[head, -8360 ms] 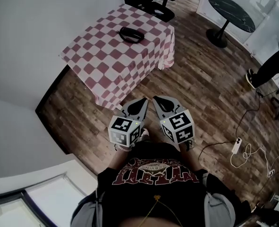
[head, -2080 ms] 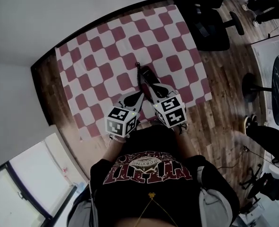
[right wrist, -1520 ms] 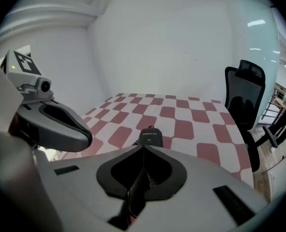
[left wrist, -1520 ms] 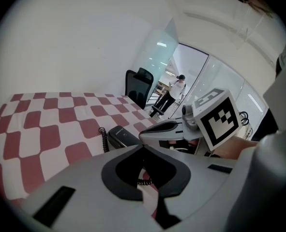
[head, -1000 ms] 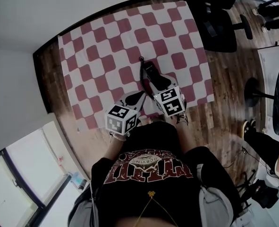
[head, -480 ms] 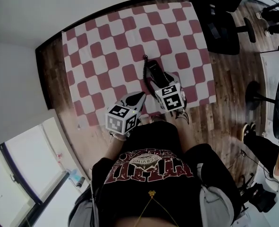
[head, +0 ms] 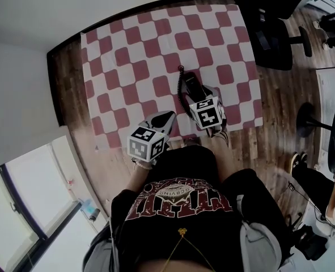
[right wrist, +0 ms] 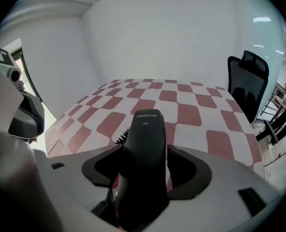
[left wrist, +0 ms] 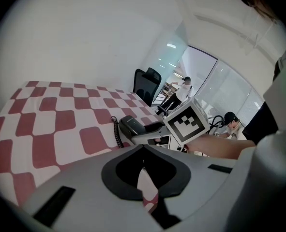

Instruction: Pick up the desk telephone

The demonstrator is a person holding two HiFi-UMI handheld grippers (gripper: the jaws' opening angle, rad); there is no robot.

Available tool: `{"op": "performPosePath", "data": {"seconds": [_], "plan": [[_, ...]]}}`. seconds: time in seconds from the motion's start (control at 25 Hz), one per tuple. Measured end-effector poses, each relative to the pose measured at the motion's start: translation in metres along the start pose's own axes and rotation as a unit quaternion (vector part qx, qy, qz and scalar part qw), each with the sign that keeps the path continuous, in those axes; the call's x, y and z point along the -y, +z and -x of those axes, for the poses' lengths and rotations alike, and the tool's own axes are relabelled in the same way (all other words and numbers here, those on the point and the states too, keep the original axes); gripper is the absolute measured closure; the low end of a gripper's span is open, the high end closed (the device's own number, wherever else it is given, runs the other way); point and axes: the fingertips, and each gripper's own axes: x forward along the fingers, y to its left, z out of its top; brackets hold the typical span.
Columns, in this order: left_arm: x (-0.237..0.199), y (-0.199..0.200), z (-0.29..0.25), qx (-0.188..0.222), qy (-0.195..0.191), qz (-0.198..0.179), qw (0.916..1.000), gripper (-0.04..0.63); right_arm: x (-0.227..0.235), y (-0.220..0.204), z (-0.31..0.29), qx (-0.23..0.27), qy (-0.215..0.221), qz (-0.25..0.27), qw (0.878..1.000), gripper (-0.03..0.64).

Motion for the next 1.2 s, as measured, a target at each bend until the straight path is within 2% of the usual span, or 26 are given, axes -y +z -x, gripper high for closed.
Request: {"op": "performPosePath", "data": {"seconds": [0.24, 0.6, 1.2], "plan": [[-0.007, -0.003, 0.004, 0.001, 0.008, 0.007, 0.9999, 0.588, 0.0, -0.002, -0.01, -0.013, 0.003, -0.001, 1.0, 0.339], [-0.011, -0.005, 0.008, 0.003, 0.012, 0.01, 0.9999, 0.588, 0.003, -0.007, -0.022, -0.019, -0.003, -0.029, 0.999, 0.339], [-0.015, -0.006, 0.015, 0.01, 0.014, 0.01, 0.9998, 0.588, 0.005, -0.01, -0.029, -0.01, -0.021, -0.011, 1.0, 0.339]]}}
